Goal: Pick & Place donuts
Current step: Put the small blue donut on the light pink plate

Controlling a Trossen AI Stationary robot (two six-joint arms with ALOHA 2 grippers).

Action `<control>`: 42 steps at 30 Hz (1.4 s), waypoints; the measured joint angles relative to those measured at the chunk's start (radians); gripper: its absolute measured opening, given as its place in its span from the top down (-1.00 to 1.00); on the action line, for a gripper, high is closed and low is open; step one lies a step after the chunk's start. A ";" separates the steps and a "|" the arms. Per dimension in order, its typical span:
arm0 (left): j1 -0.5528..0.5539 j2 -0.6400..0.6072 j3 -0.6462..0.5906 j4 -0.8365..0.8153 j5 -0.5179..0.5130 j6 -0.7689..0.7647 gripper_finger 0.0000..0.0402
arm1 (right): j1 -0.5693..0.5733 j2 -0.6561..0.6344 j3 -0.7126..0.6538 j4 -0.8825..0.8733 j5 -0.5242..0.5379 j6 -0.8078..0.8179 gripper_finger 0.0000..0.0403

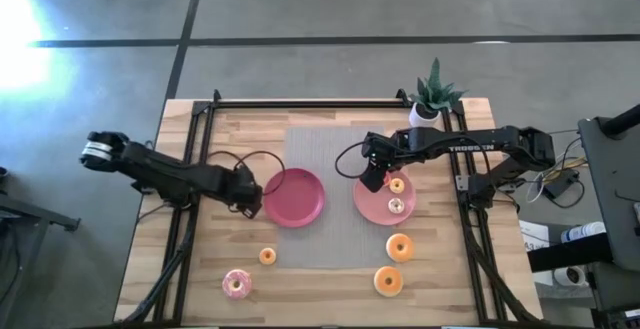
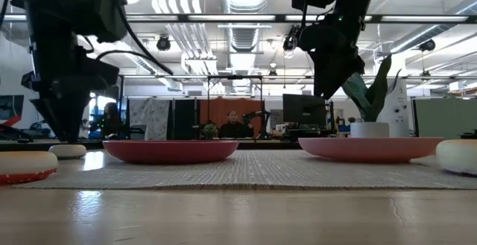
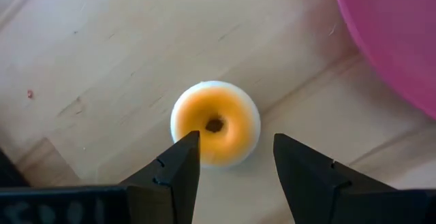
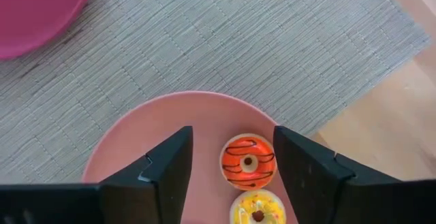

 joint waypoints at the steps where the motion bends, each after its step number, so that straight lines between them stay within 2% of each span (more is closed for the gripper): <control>1: 0.000 0.018 0.008 -0.002 0.000 0.005 0.20 | 0.000 0.000 0.000 0.000 0.000 0.000 0.04; 8: 0.000 0.121 0.057 0.007 -0.003 0.051 0.20 | 0.000 0.000 0.000 0.000 0.000 0.024 0.04; 16: -0.001 0.211 0.041 0.005 0.001 0.034 0.24 | 0.000 0.000 0.000 -0.001 0.001 0.032 0.04; 20: 0.000 0.232 0.041 0.013 0.009 0.037 0.44 | 0.000 0.000 -0.001 0.002 0.001 0.049 0.04; 24: 0.000 0.220 0.043 0.013 0.001 0.044 0.83 | 0.001 0.000 -0.001 0.018 0.000 0.041 0.04; 26: -0.001 0.204 0.039 0.003 -0.019 0.045 0.94 | 0.003 0.000 0.001 0.046 -0.014 0.014 0.04; 30: 0.001 0.157 0.053 -0.033 -0.028 0.045 0.99 | 0.008 0.000 0.008 0.144 -0.093 -0.059 0.04; 35: 0.001 0.011 0.100 -0.040 0.023 0.090 1.00 | 0.021 0.000 0.030 0.250 -0.164 -0.157 0.04; 38: 0.001 -0.113 0.131 0.074 0.076 0.209 1.00 | 0.034 0.000 0.049 0.311 -0.220 -0.216 0.04; 42: 0.007 -0.280 0.139 0.445 0.277 0.390 1.00 | 0.061 0.000 0.062 0.416 -0.276 -0.363 0.04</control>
